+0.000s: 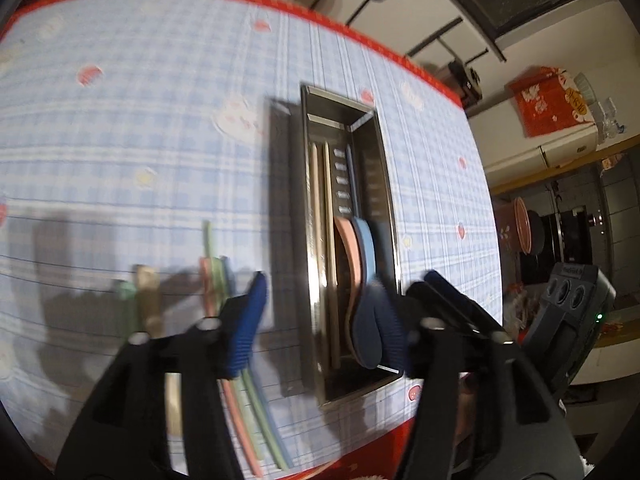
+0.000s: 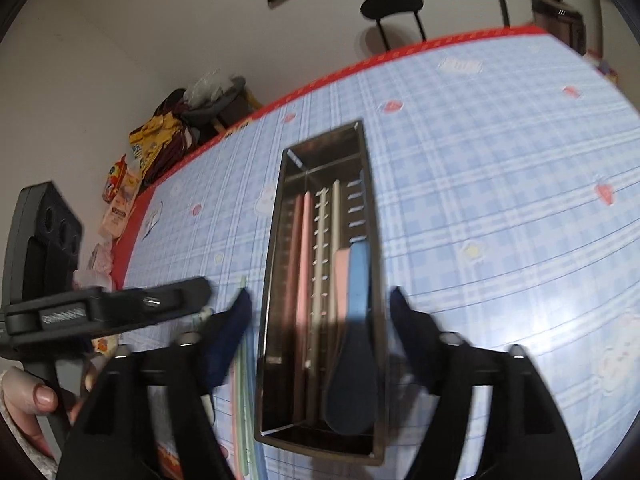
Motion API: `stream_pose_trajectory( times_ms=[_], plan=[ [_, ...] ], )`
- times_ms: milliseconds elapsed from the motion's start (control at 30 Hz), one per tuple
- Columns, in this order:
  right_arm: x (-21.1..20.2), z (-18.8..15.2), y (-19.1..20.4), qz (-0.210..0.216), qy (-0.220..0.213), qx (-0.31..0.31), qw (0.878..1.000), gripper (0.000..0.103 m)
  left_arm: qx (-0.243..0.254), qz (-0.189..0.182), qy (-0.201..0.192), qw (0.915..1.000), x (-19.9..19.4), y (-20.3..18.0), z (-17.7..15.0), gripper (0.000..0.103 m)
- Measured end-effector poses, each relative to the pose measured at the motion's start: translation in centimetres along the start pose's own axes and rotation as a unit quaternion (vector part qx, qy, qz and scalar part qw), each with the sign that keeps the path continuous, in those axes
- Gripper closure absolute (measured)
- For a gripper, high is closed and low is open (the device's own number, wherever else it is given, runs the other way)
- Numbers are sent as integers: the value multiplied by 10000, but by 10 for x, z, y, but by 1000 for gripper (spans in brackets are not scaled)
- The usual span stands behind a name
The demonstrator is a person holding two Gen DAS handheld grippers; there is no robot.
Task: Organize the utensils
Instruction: 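Lower the chopsticks into the basket and open both tools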
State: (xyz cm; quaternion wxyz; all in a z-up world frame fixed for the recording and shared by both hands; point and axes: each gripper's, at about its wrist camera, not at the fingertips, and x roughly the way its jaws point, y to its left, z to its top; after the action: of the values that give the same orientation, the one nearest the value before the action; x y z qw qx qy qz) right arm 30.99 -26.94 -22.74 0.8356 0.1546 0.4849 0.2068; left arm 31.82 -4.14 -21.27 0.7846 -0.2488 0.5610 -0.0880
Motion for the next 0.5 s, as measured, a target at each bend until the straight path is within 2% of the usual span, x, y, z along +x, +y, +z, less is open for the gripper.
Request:
stream_pose_trajectory(
  times_ms=[67,133,300,500],
  plan=[
    [-10,0,0,-116,-93,6,9999,10,-41,115,-198,9997,-16,6,-2,11],
    [-17,-2,0,-177,-119,32,9998,6,-138,165,-432,9988,-33,14,-6,10],
    [-29,-14,1,-478,-94,-19,9988,6,-358,453,-558,9968,-53,31,-19,6],
    [-40,-37,13,-753,-90,-235,9968,6,-595,949,-584,9920,-66,60,-48,6]
  ],
)
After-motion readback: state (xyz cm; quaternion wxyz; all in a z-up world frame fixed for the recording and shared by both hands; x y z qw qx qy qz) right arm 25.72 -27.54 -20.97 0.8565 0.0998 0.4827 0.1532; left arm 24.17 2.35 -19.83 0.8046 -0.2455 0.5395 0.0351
